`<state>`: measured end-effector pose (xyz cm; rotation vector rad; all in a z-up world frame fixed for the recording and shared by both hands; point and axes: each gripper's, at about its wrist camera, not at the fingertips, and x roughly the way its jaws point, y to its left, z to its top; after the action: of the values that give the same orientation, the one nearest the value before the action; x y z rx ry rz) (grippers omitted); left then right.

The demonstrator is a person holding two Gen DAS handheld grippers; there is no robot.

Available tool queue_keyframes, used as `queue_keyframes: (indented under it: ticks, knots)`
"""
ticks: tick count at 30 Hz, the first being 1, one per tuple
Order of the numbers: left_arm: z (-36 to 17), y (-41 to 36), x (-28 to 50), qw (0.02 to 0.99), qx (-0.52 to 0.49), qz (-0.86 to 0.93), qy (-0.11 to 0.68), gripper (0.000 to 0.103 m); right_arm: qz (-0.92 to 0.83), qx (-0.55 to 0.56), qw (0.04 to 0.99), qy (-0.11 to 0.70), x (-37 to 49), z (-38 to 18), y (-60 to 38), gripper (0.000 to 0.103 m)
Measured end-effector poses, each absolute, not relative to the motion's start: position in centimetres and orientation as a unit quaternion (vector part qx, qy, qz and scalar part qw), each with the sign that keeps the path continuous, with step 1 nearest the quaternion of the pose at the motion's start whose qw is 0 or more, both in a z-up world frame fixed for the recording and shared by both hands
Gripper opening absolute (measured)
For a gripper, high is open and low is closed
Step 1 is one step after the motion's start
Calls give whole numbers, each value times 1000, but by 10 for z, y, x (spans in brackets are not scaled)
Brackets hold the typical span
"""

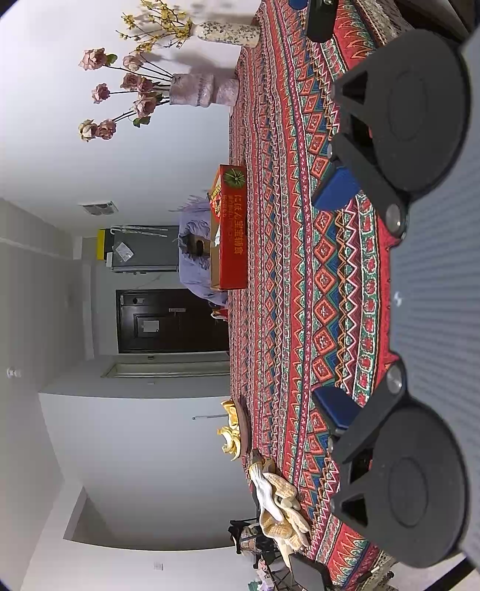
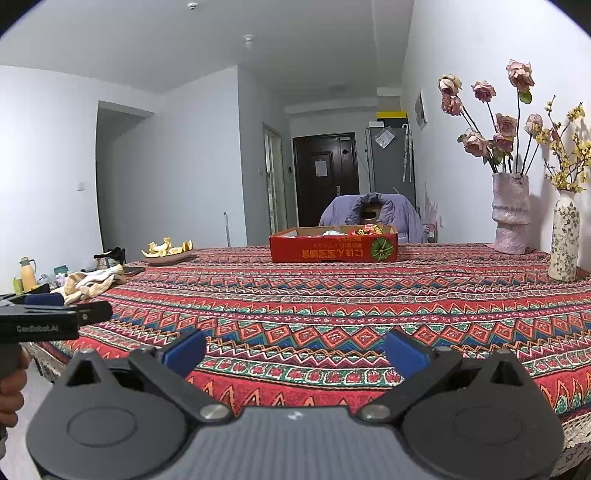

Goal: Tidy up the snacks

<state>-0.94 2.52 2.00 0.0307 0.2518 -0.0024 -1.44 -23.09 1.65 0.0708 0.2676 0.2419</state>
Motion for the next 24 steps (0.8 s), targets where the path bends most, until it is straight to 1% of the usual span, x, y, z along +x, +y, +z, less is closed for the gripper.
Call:
queue_keyframes:
  ticks: [24]
  knots:
    - [20,25,-10,992,17,-8,126,103,119,35,984,131,-15,15,-231,103]
